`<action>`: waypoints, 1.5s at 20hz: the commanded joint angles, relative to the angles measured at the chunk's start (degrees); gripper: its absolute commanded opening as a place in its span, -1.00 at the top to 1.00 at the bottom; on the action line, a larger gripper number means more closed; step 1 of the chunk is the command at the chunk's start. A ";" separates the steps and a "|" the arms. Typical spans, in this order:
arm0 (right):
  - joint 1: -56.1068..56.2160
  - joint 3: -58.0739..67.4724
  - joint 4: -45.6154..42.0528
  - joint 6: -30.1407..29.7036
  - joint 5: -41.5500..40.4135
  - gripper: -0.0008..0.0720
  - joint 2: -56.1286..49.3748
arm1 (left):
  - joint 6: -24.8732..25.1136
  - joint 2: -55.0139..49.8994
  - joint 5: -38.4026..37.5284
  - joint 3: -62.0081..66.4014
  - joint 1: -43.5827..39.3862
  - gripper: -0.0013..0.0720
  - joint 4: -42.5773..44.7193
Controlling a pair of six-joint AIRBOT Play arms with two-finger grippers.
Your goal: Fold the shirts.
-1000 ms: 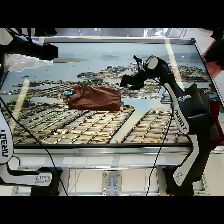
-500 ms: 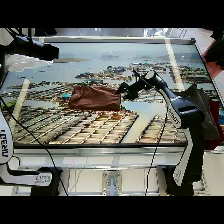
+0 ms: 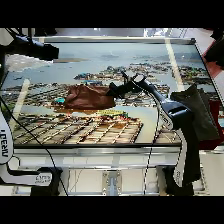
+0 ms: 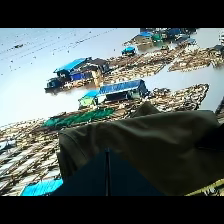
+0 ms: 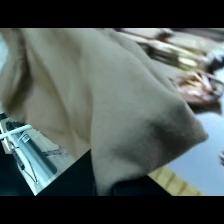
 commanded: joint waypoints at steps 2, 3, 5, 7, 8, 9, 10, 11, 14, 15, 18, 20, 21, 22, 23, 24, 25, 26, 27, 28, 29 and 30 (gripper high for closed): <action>-3.08 8.63 -1.20 -0.72 5.03 0.93 2.38 | 0.04 0.02 0.00 -0.02 0.07 0.93 0.04; -4.66 10.34 -3.32 -0.42 6.29 0.93 3.82 | 0.04 0.02 0.00 -0.02 0.07 0.93 0.04; -8.41 11.06 -8.26 1.20 7.80 0.93 8.20 | 0.02 0.02 0.00 -0.02 0.07 0.94 0.04; -12.81 11.06 -15.85 3.76 10.71 0.93 13.11 | 0.02 0.02 0.00 -0.02 0.07 0.93 0.02; -15.02 11.02 -19.32 4.90 12.24 0.93 15.28 | 0.02 0.02 0.00 -0.02 0.07 0.93 0.02; -17.46 10.99 -22.58 5.86 13.73 0.93 17.44 | 0.02 0.02 0.00 -0.02 0.07 0.93 0.04; -19.89 10.99 -24.85 6.49 14.84 0.93 19.41 | 0.02 0.02 0.02 -0.02 0.07 0.93 0.04; -22.51 10.99 -26.95 7.06 15.72 0.93 21.38 | 0.02 0.02 0.00 -0.02 0.07 0.93 0.04; -30.03 10.86 -30.73 7.28 18.62 0.93 26.01 | 0.00 0.02 0.02 -0.02 0.07 0.93 0.02; -32.72 10.54 -32.61 7.30 19.80 0.93 27.58 | 0.00 0.02 0.00 -0.02 0.07 0.93 0.00; -40.68 10.40 -38.71 7.30 24.50 0.93 32.06 | 0.00 0.02 -0.02 -0.02 0.07 0.93 0.00; -46.62 10.05 -43.17 7.30 28.44 0.93 35.36 | -0.02 0.02 -0.02 -0.02 0.07 0.93 -0.02; -49.55 8.96 -45.31 7.23 30.23 0.93 37.20 | -0.02 0.02 -0.02 -0.02 0.07 0.93 -0.02; -52.54 6.86 -47.47 7.02 31.43 0.93 39.36 | -0.02 0.04 -0.02 -0.02 0.07 0.93 -0.02; -55.10 3.76 -48.85 6.84 31.32 0.94 41.77 | -0.02 0.04 -0.02 -0.02 0.07 0.93 -0.04; -57.40 -0.52 -48.87 5.70 30.82 0.93 44.46 | -0.02 0.04 -0.04 -0.02 0.07 0.93 -0.04; -59.54 -6.14 -49.18 4.31 29.73 0.94 47.52 | -0.02 0.04 -0.02 -0.02 0.07 0.93 -0.04; -61.33 -12.50 -50.18 4.04 27.56 0.94 50.71 | -0.04 0.04 -0.04 -0.02 0.04 0.93 -0.04; -63.30 -20.37 -51.06 4.04 24.57 0.94 54.42 | -0.04 0.04 -0.13 -0.02 0.04 0.93 -0.04; -65.33 -28.87 -51.19 3.85 21.18 0.94 58.25 | -0.02 0.04 -0.44 -0.02 0.04 0.93 -0.04; -67.17 -36.57 -51.36 3.08 18.32 0.94 61.55 | -0.02 0.04 -0.94 -0.02 0.04 0.94 -0.04; -69.24 -44.17 -51.43 2.16 15.65 0.94 64.65 | -0.02 0.04 -1.27 -0.02 0.04 0.93 -0.04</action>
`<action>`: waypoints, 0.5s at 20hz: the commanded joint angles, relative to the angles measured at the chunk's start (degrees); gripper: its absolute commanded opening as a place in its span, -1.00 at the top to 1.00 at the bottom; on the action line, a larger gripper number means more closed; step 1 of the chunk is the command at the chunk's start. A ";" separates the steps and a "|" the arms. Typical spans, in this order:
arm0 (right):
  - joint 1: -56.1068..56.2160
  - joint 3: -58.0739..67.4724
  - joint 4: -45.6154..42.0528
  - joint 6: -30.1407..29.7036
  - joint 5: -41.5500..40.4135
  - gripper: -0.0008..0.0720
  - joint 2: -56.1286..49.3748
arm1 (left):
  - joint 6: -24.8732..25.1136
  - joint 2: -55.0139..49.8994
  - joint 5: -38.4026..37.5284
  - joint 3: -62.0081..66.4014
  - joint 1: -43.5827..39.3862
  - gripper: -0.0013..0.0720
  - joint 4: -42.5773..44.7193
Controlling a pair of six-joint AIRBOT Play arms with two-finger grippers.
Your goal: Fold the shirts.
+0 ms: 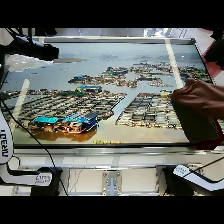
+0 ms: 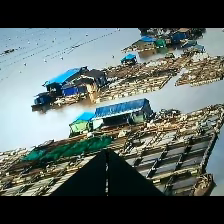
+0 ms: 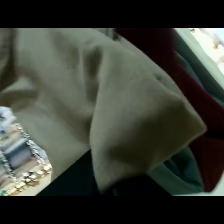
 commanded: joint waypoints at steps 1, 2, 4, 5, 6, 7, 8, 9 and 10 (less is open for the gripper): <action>-7.26 -23.74 -2.05 -2.10 -8.94 0.93 10.67 | -0.02 0.02 -0.85 -0.02 0.02 0.93 -0.02; -9.16 -28.35 -2.34 -2.12 -10.36 0.93 12.39 | -0.02 0.02 -0.83 -0.02 0.04 0.93 -0.02; -11.85 -31.52 -3.06 -3.32 -9.33 0.65 13.57 | -0.02 0.02 -0.83 -0.02 0.04 0.93 0.00; -12.74 -30.95 -3.02 -3.52 -7.67 -0.03 13.70 | -0.02 0.02 -0.81 -0.02 0.02 0.93 -0.02; -13.07 -29.27 -2.73 -3.54 -5.84 -0.28 14.12 | -0.02 0.02 -0.79 -0.02 0.02 0.94 -0.02; -13.03 -26.43 -1.92 -3.61 -4.11 -0.27 14.75 | -0.02 0.02 -0.79 -0.02 0.02 0.93 -0.02; -13.00 -23.04 -0.61 -3.61 -3.30 -0.27 15.58 | -0.02 0.02 -0.79 -0.02 0.04 0.93 -0.02; -13.00 -18.86 1.22 -3.61 -3.23 -0.26 16.50 | -0.02 0.02 -0.79 -0.02 0.02 0.93 -0.02; -13.00 -13.99 4.13 -3.56 -3.87 -0.26 17.53 | -0.02 0.02 -0.79 -0.02 0.02 0.93 -0.02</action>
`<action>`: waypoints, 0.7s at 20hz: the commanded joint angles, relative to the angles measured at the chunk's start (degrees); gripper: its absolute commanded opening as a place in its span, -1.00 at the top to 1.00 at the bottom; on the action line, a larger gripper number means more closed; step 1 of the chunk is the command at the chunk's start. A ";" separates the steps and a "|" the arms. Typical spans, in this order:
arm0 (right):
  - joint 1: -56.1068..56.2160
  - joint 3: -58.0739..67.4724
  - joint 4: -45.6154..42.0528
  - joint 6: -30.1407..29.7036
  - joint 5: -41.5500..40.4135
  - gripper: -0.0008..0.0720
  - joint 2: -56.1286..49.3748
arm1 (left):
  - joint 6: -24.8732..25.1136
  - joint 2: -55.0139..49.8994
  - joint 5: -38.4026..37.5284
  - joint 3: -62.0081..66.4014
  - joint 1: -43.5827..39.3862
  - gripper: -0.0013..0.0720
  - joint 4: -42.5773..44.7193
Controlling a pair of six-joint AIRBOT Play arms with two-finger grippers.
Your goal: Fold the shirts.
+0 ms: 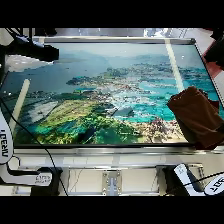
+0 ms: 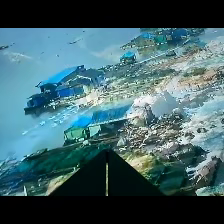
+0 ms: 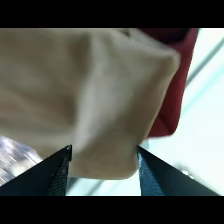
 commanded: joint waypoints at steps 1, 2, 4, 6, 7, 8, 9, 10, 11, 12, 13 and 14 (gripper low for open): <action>-0.83 11.19 9.25 -0.31 -0.20 -0.26 3.39 | 0.00 0.02 -0.02 -0.02 0.02 0.93 0.00; -0.81 14.34 16.46 -0.63 -1.95 -0.25 4.20 | 0.00 0.02 0.00 -0.02 0.04 0.93 0.00; 1.77 16.63 35.17 -8.79 -3.48 -0.25 4.87 | 0.00 0.02 -0.02 -0.02 0.04 0.93 0.02; 10.05 16.41 42.49 -14.27 -3.50 -0.25 4.09 | -0.02 0.00 -0.02 -0.02 0.04 0.93 0.00; 15.50 16.39 41.27 -15.39 -3.87 -0.25 3.17 | -0.02 0.00 -0.04 -0.02 0.04 0.93 0.00; 21.44 16.41 39.56 -16.50 -4.13 -0.25 1.95 | -0.02 0.00 -0.04 -0.02 0.02 0.93 0.00; 26.88 16.41 37.99 -17.94 -4.28 -0.25 0.57 | -0.02 0.00 -0.07 -0.02 -0.02 0.93 0.00; 32.37 16.41 36.24 -18.88 -4.83 -0.25 -1.09 | -0.02 0.00 -0.04 -0.02 -0.02 0.93 -0.02; 37.20 16.41 34.53 -19.65 -5.81 -0.25 -2.78 | -0.04 0.00 -0.07 -0.02 -0.02 0.93 0.00; 41.13 16.41 33.11 -19.82 -6.97 -0.25 -4.35 | -0.02 0.00 -0.07 -0.02 -0.02 0.93 0.00; 44.04 16.41 32.22 -19.82 -7.89 -0.25 -5.66 | -0.02 0.00 -0.09 -0.02 -0.02 0.93 0.00; 46.49 16.41 31.69 -19.82 -8.24 -0.25 -6.84 | -0.02 0.02 -0.22 -0.02 -0.02 0.93 0.00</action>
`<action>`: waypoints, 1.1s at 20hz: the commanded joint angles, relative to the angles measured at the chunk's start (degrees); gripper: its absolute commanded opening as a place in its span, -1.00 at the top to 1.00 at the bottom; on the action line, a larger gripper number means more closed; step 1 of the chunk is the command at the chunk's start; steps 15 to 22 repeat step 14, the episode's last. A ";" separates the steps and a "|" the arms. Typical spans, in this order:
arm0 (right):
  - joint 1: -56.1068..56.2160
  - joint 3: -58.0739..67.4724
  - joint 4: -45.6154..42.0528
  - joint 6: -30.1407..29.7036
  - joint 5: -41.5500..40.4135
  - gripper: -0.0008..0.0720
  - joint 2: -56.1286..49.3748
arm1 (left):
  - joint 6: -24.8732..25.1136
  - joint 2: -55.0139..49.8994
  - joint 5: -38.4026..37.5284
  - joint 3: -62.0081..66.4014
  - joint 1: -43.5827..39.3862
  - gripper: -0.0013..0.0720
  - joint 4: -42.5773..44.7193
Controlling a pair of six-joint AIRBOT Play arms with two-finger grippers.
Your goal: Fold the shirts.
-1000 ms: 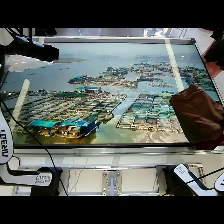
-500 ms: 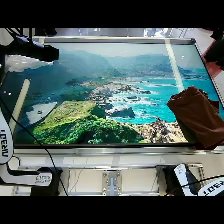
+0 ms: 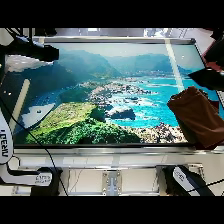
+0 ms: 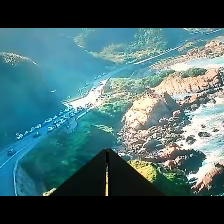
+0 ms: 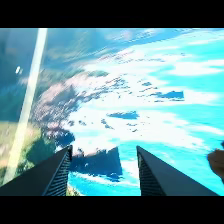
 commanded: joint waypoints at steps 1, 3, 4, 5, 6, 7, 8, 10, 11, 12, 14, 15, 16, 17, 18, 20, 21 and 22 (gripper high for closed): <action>11.41 0.26 -1.81 -2.01 -2.23 -0.25 -4.17 | 0.00 0.02 -0.90 -0.02 -0.02 0.93 0.00; 13.20 0.26 -1.79 -1.90 0.26 -0.25 -4.72 | 0.00 0.02 -1.44 -0.02 -0.02 0.93 0.00; 13.33 0.28 -1.68 -1.81 2.75 -0.25 -4.70 | 0.00 0.02 -1.46 -0.02 -0.04 0.93 0.00; 13.31 0.28 -1.64 -1.75 4.81 -0.25 -4.70 | 0.00 0.02 -1.44 -0.02 -0.04 0.93 0.00; 13.33 0.26 -1.64 -1.68 5.62 -0.25 -4.70 | 0.00 0.02 -1.44 -0.02 -0.04 0.93 0.00; 13.33 0.28 -1.64 -1.70 5.51 -0.26 -4.70 | 0.00 0.02 -1.44 -0.02 -0.04 0.93 0.00; 13.31 0.28 -1.68 -1.70 5.31 -0.25 -4.70 | 0.00 0.02 -1.44 -0.02 -0.04 0.93 0.00; 13.31 0.28 -1.68 -1.70 5.22 -0.26 -4.70 | 0.00 0.02 -1.44 -0.02 -0.04 0.93 0.00; 13.31 0.28 -1.68 -1.70 5.22 -0.25 -4.70 | 0.00 0.02 -1.44 -0.02 -0.04 0.93 0.00; 13.33 0.28 -1.68 -1.70 5.22 -0.26 -4.70 | 0.00 0.02 -1.44 -0.02 -0.04 0.93 0.00; 13.33 0.28 -1.68 -1.70 5.22 -0.25 -4.70 | 0.00 0.02 -1.44 -0.02 -0.04 0.93 0.00; 13.33 0.28 -1.68 -1.70 5.22 -0.25 -4.70 | 0.00 0.02 -1.44 -0.02 -0.04 0.93 0.00; 13.33 0.28 -1.68 -1.70 5.22 -0.25 -4.70 | 0.00 0.02 -1.44 -0.02 -0.04 0.93 0.00; 13.33 0.28 -1.68 -1.70 5.22 -0.25 -4.70 | 0.00 0.02 -1.44 -0.02 -0.04 0.93 0.00; 13.33 0.28 -1.68 -1.70 5.22 -0.25 -4.70 | 0.00 0.02 -1.44 -0.02 -0.04 0.93 0.00; 13.33 0.28 -1.68 -1.70 5.22 -0.25 -4.70 | 0.00 0.02 -1.44 -0.02 -0.04 0.93 0.00; 13.33 0.28 -1.68 -1.70 5.22 -0.25 -4.70 | 0.00 0.02 -1.44 -0.02 -0.04 0.93 0.00; 13.33 0.28 -1.68 -1.70 5.22 -0.25 -4.70 | 0.00 0.02 -1.44 -0.02 -0.04 0.93 0.00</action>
